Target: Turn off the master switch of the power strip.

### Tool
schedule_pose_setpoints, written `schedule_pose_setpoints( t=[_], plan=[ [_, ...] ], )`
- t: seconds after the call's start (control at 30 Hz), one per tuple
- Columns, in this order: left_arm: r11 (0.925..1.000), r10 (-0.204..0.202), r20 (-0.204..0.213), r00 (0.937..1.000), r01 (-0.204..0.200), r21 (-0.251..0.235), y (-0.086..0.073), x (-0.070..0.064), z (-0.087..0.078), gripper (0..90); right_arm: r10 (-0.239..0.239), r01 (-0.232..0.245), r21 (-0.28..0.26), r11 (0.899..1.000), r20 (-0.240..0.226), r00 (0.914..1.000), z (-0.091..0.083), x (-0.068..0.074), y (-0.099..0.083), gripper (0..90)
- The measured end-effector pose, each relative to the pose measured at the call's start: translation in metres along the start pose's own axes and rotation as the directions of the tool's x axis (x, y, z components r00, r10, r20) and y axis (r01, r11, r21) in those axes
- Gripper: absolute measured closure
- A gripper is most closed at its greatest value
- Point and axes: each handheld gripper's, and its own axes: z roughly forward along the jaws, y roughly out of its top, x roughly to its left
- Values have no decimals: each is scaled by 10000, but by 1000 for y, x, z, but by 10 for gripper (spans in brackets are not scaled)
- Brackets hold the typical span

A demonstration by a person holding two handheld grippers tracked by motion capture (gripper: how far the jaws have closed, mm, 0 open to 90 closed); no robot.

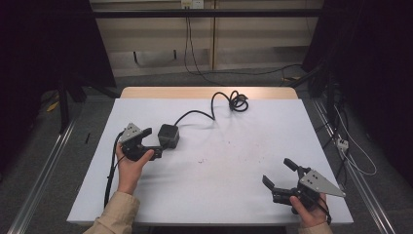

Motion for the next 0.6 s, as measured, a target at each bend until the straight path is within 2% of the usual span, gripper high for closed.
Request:
schedule_pose_setpoints(
  t=[0.17, 0.27, 0.6],
  plan=[
    [10000, -14, -37, 10000, 14, 13, 1, 1, 0, 76, 11, -11, -6, 10000, -19, 10000, 0, 0, 0, 42],
    [9999, 134, 16, 9999, -134, 101, 3, 0, 2, 76, -1, 1, 2, 10000, -17, 10000, 0, 0, 0, 42],
    [9999, 80, 28, 10000, -80, 130, 8, 0, 6, 85, -5, 5, 2, 10000, -23, 10000, 0, 0, 0, 43]
  ],
)
